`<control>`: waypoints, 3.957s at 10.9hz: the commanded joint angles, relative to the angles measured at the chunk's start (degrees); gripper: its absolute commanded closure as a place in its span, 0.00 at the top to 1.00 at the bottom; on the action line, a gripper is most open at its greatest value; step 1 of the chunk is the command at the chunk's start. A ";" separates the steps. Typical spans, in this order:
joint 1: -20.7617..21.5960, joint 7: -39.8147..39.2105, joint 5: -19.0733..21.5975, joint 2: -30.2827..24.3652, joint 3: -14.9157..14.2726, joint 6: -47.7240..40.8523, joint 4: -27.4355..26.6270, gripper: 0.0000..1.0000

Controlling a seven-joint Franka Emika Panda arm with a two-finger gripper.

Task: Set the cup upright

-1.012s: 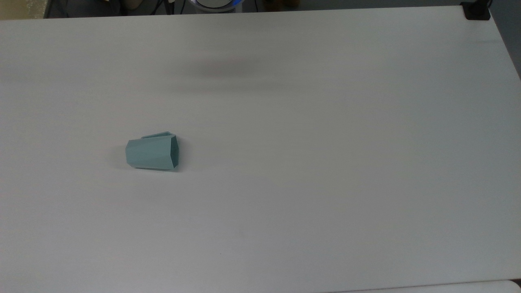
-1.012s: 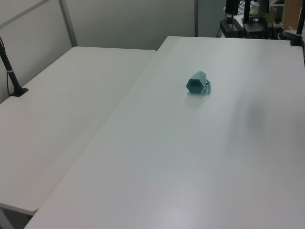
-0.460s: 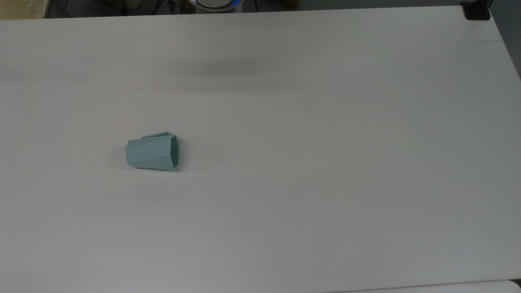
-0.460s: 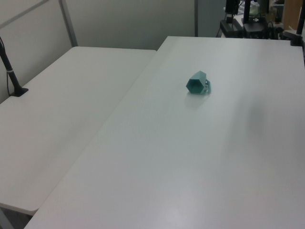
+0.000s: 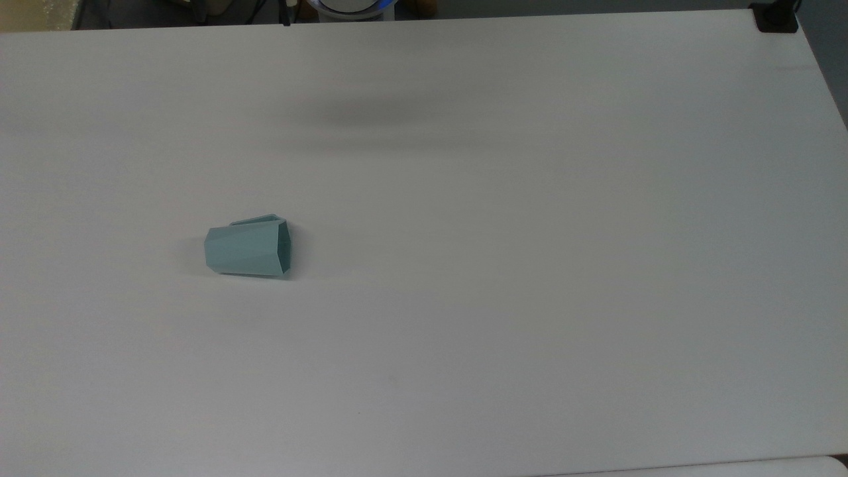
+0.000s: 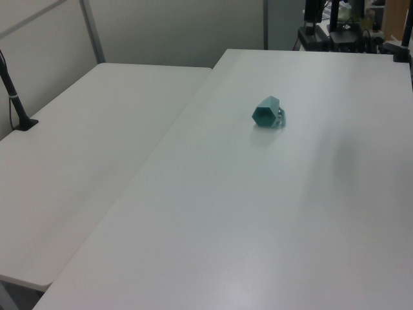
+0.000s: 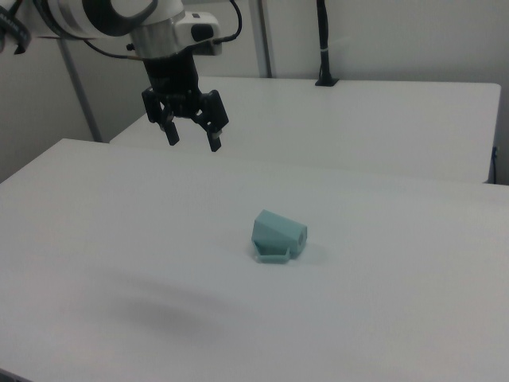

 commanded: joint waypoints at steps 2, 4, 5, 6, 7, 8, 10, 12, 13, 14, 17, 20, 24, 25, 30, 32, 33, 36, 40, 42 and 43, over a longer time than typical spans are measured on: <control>8.32 14.02 -6.10 5.82 -0.12 6.79 -0.38 1.00; 12.98 21.23 -15.15 9.87 -0.03 7.69 -0.46 1.00; 15.70 24.75 -20.85 12.07 -0.03 8.39 -0.55 1.00; 17.82 29.22 -26.91 14.00 -0.03 8.57 -1.33 1.00; 19.49 32.66 -32.97 16.11 -0.03 8.83 -2.12 1.00; 20.82 35.13 -37.64 18.91 -0.03 8.92 -2.13 1.00; 21.62 38.21 -43.81 22.61 0.06 8.92 -2.13 1.00; 20.84 39.02 -51.44 27.18 2.50 9.01 -2.22 1.00; 20.05 39.11 -54.62 29.38 3.73 9.01 -2.22 1.00; 19.08 39.28 -55.52 30.79 4.62 9.10 -2.05 1.00; 17.59 40.43 -56.41 33.00 4.80 11.38 -1.61 1.00; 14.43 40.51 -57.72 34.23 4.89 12.34 -1.17 1.00; 12.22 46.49 -60.01 36.25 4.89 14.28 -0.46 1.00; 11.61 46.41 -60.01 36.69 4.89 15.16 -0.29 1.00; 8.79 46.23 -60.01 37.31 4.89 16.83 -0.11 0.89; 8.44 46.23 -60.01 37.49 4.89 16.92 -0.20 0.61; 8.44 46.14 -60.10 37.49 4.89 17.01 -0.29 0.44; 8.44 46.14 -61.51 38.19 4.89 17.01 -0.64 0.00; 8.09 43.78 -61.16 38.37 4.89 17.01 -1.08 0.00; 7.91 41.40 -59.67 35.83 4.98 16.84 -0.99 0.00; 7.91 40.00 -58.18 33.99 4.98 16.83 -0.99 0.00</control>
